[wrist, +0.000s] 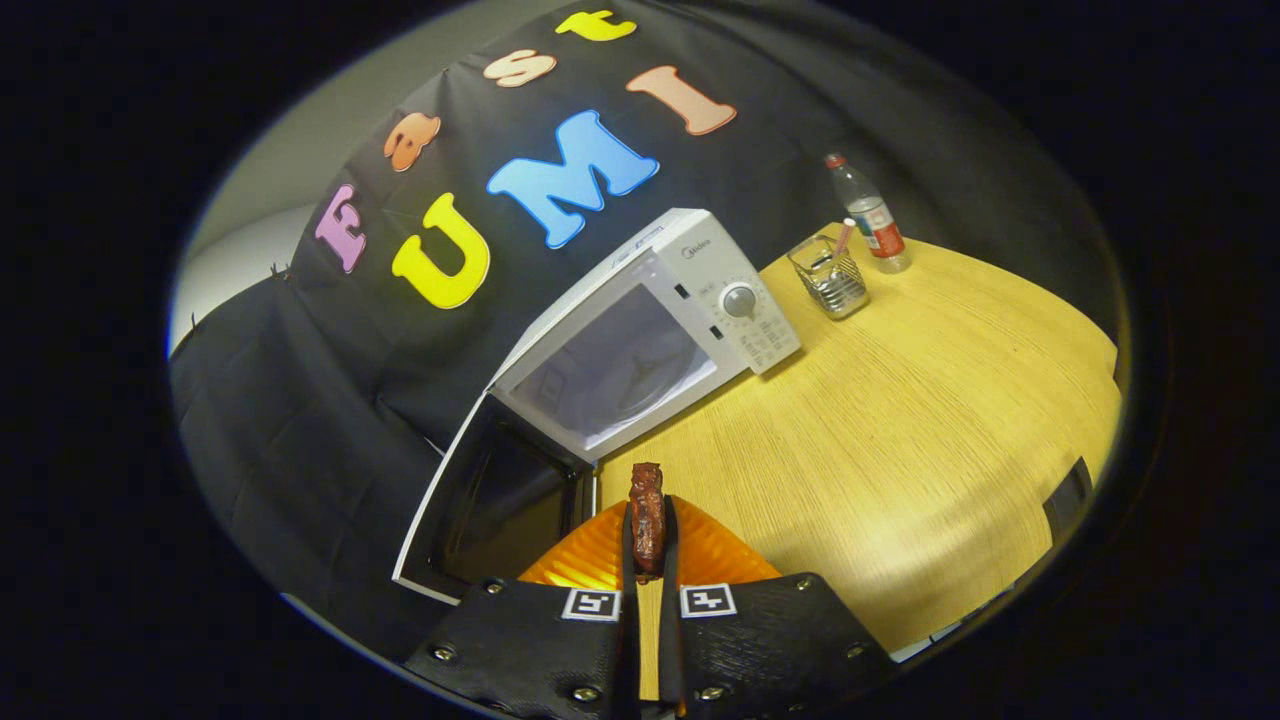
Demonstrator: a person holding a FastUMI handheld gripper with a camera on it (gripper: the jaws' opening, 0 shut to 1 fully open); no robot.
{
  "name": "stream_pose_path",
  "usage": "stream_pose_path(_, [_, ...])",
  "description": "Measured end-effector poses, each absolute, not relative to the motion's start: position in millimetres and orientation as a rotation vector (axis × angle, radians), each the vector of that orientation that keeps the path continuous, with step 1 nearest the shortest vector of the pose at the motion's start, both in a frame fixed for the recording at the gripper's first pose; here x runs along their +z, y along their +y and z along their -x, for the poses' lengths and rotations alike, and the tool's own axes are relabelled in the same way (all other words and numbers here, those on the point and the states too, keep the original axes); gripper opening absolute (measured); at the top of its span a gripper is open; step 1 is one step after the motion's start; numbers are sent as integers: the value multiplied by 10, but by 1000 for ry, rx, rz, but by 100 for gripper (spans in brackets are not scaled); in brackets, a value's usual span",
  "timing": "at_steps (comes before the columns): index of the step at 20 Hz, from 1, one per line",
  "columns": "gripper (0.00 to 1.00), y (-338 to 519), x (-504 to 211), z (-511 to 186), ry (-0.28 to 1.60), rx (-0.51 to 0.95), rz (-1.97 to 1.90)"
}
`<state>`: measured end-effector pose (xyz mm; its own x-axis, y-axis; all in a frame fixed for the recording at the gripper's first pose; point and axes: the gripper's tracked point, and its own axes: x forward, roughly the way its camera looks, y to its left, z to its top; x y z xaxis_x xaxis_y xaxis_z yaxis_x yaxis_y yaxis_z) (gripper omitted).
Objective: Open the microwave, put the food inside, and close the microwave door.
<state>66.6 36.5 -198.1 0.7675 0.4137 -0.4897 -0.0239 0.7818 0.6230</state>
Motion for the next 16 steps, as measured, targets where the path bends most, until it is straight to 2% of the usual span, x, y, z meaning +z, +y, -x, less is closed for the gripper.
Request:
stream_pose_path(9, [7, 871, -1865, -1364, 622, 336, -640])
stream_pose_path(16, [7, 1037, -1995, -1865, 584, 327, -645])
